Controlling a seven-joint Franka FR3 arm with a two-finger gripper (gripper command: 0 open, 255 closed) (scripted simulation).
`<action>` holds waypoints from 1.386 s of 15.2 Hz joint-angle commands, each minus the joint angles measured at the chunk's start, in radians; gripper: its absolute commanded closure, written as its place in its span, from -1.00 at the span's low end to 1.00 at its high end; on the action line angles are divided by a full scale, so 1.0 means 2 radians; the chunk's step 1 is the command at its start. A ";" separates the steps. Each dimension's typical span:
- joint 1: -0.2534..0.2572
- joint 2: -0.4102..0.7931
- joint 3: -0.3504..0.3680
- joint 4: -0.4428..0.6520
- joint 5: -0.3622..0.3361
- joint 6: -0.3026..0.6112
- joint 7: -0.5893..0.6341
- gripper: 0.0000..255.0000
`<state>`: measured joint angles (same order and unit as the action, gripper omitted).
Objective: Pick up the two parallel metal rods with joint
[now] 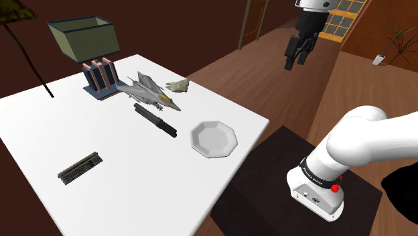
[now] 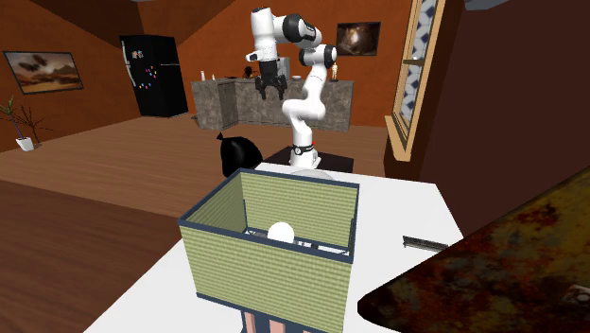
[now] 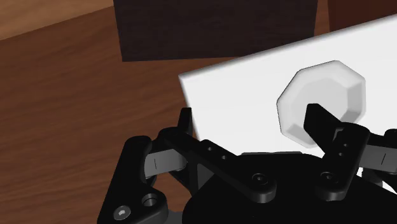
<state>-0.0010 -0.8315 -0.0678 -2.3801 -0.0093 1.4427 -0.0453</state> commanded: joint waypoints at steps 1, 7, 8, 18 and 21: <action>0.000 0.000 0.000 0.000 0.000 0.000 0.000 -1.00; 0.023 0.066 0.039 -0.011 0.031 0.081 0.031 -1.00; 0.027 0.078 0.046 -0.010 0.035 0.094 0.036 -1.00; 0.057 0.228 0.107 0.029 0.060 0.215 0.084 -1.00; 0.064 0.278 0.124 0.053 0.059 0.244 0.100 -1.00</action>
<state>0.1201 -0.3034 0.1656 -2.2853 0.1066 1.9107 0.1390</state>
